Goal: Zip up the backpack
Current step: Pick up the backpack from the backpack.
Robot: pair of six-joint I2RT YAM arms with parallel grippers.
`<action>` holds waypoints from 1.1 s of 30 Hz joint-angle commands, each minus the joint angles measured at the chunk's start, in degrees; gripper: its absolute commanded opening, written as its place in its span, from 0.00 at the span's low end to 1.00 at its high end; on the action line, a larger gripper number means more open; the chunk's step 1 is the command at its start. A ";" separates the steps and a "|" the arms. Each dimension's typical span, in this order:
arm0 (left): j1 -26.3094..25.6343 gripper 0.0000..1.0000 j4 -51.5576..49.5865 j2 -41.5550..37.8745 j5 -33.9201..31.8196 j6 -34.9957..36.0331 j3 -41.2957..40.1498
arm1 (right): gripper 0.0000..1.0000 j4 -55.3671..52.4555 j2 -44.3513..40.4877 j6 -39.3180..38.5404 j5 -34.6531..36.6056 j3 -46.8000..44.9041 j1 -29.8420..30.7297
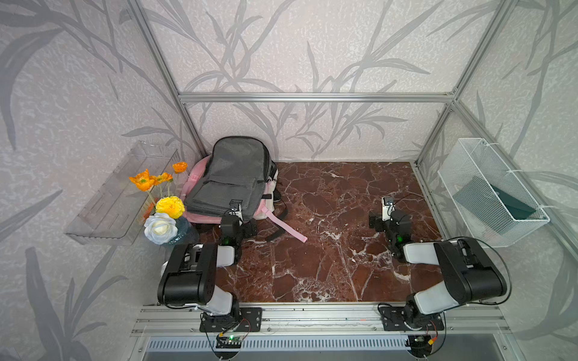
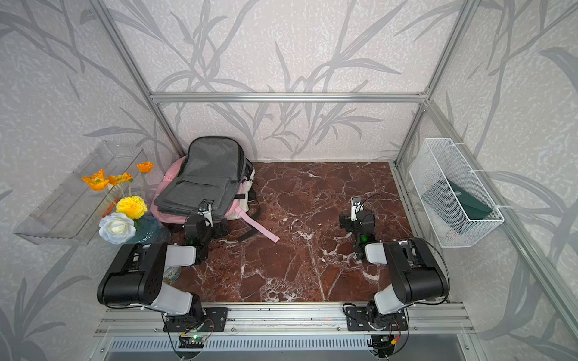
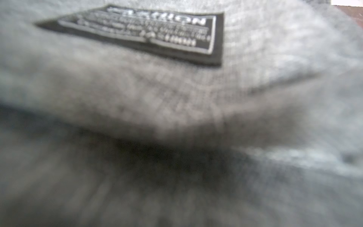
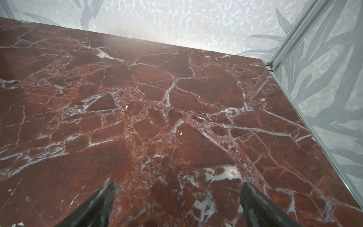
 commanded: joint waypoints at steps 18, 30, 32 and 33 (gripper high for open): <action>0.11 0.99 6.42 0.49 -0.71 0.70 3.66 | 0.99 2.19 0.65 -0.70 0.91 1.25 0.33; 0.47 0.99 6.01 0.54 -1.99 -0.44 3.92 | 0.99 2.19 0.65 -0.69 0.86 1.25 0.35; 0.61 0.99 6.25 0.61 -1.82 -0.53 3.89 | 0.99 2.19 0.65 -0.73 0.89 1.25 0.35; 0.62 0.99 6.24 0.62 -1.76 -0.52 3.94 | 1.00 2.19 0.63 -0.69 0.85 1.25 0.34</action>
